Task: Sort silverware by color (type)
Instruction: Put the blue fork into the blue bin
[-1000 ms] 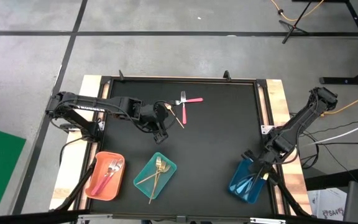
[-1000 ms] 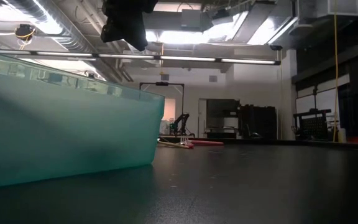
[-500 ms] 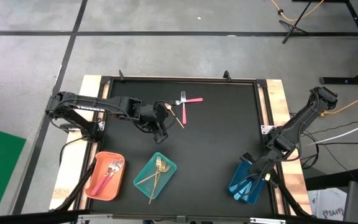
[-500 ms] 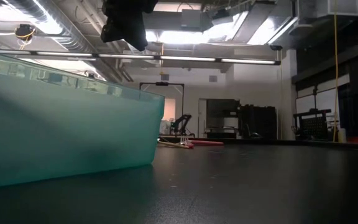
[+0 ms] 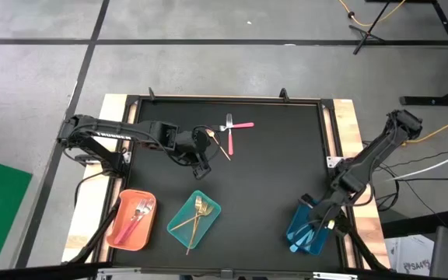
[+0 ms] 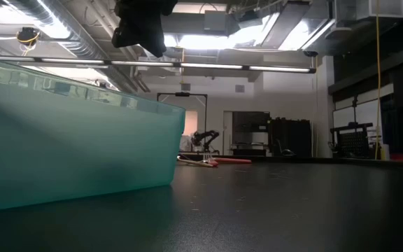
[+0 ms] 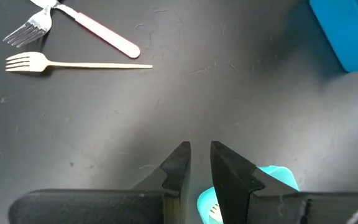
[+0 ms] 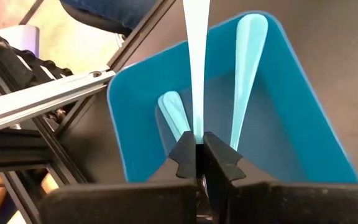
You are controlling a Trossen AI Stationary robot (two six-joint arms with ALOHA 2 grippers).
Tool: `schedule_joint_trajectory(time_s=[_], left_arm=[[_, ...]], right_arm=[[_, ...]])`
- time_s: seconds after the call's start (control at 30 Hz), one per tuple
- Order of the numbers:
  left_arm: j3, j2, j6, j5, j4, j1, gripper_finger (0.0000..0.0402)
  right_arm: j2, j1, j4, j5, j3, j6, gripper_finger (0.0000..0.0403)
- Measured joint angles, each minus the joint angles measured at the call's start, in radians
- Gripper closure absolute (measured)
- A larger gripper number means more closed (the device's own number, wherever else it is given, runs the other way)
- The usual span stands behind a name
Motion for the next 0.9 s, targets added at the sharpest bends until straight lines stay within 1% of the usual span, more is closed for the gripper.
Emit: schedule_joint_trajectory(time_s=[0.2,0.6,0.7,0.9], left_arm=[[0.000,0.000,-0.011,0.000,0.000,0.000,0.0345],[0.000,0.000,-0.011,0.000,0.000,0.000,0.0345],[0.000,0.000,-0.011,0.000,0.000,0.000,0.0345],[0.000,0.000,-0.011,0.000,0.000,0.000,0.0345]], right_arm=[[0.030,0.000,0.034,0.000,0.000,0.001,0.0400],[0.034,0.000,0.011,0.008,0.000,-0.005,0.0399],[0.034,0.000,0.011,0.029,0.000,-0.005,0.0382],[0.034,0.000,0.010,0.043,0.000,-0.006,0.0317]])
